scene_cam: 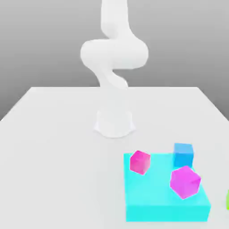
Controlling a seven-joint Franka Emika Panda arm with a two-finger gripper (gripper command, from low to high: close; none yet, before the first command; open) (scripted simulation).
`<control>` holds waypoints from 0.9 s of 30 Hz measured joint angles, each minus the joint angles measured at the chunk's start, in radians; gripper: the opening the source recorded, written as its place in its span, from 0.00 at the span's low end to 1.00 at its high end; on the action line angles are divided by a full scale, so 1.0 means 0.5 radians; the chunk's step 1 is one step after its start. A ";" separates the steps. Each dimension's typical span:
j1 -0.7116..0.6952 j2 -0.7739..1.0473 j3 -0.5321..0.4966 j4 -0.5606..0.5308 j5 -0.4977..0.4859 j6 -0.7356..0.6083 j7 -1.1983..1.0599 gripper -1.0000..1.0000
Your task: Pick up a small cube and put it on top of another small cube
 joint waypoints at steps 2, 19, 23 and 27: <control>0.036 0.154 0.047 0.008 -0.026 0.041 -0.049 0.50; 0.392 1.390 0.410 0.070 -0.297 0.367 -0.396 0.50; 0.492 1.681 0.456 0.085 -0.364 0.443 -0.475 0.50; 0.573 1.971 0.520 0.099 -0.427 0.520 -0.557 0.50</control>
